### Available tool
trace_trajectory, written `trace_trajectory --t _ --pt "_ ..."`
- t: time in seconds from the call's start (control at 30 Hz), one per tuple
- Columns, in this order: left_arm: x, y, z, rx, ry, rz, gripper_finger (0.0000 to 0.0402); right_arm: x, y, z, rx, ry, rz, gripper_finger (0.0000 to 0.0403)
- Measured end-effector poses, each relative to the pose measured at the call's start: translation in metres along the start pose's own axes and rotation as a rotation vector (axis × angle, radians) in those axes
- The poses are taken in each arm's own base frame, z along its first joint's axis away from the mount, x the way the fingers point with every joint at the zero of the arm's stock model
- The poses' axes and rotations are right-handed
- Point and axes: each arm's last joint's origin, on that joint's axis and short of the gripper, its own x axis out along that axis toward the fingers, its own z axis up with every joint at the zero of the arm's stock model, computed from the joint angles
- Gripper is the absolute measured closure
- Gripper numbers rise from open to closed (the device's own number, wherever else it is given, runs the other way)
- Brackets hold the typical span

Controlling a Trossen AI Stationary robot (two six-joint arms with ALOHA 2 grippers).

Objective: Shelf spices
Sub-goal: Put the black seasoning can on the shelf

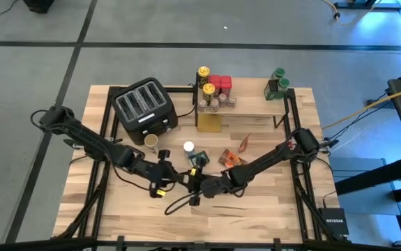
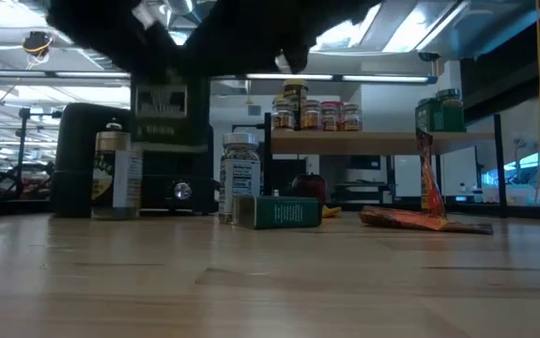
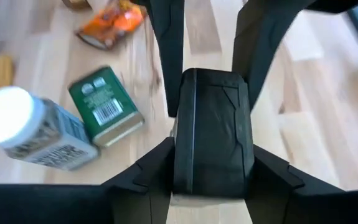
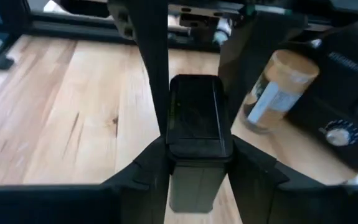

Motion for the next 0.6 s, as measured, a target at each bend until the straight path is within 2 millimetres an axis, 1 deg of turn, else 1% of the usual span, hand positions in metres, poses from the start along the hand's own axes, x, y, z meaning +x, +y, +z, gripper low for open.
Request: trace_trajectory --t 0.13,0.27,0.47,0.6 --pt "-0.023 0.006 0.005 -0.014 -0.059 -0.013 0.0249 -0.012 0.003 0.008 0.002 -0.011 -0.024 0.0265" --pt "-0.04 0.009 0.011 -0.02 -0.132 -0.035 0.0249 -0.02 0.003 0.016 0.018 -0.031 -0.026 0.0265" --pt "-0.049 0.012 0.011 0.018 -0.156 -0.026 0.0249 -0.019 0.003 0.009 -0.009 0.011 -0.029 0.0265" --pt "-0.049 0.013 0.01 0.026 -0.149 0.013 0.0249 -0.025 0.001 0.016 0.003 -0.003 -0.037 0.0265"
